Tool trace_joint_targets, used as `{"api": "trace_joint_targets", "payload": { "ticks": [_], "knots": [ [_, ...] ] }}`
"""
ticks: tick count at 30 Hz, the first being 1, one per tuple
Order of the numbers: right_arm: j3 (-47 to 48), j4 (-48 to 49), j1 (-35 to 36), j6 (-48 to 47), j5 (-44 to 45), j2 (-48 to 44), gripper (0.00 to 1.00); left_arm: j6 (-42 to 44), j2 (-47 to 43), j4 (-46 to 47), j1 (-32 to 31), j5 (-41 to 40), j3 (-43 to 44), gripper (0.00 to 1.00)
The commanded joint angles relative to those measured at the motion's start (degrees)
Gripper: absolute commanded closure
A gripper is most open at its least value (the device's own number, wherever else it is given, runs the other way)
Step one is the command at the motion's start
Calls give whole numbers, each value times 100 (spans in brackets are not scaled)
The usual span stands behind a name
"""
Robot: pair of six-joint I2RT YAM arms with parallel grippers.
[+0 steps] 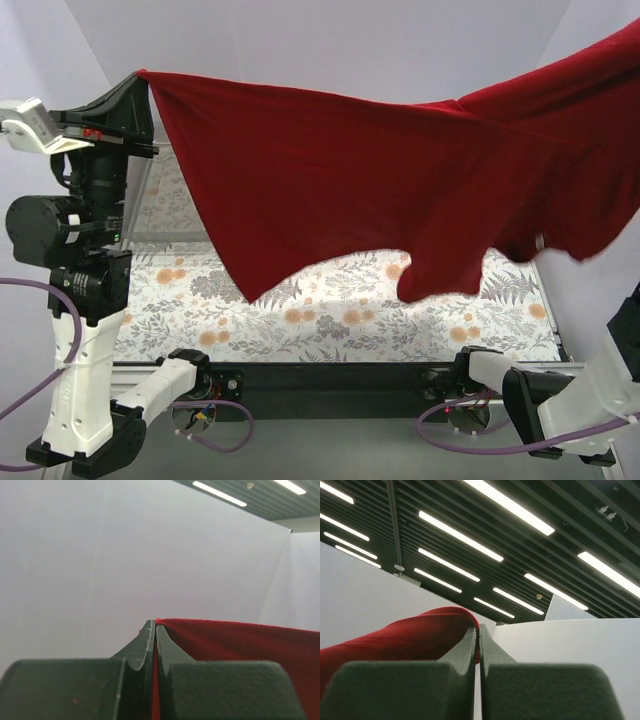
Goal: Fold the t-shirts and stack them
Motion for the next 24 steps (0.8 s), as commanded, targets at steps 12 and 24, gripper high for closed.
{"api": "trace_joint_targets", "payload": {
  "ticks": [12, 24],
  "knots": [
    [-4261, 268, -34, 25, -1177, 648, 99, 540, 1418, 599, 31, -479, -2387, 100],
    [-6173, 1762, -8, -63, -590, 2484, 99, 610, 4794, 697, 31, -610, -1388, 100]
  ]
}}
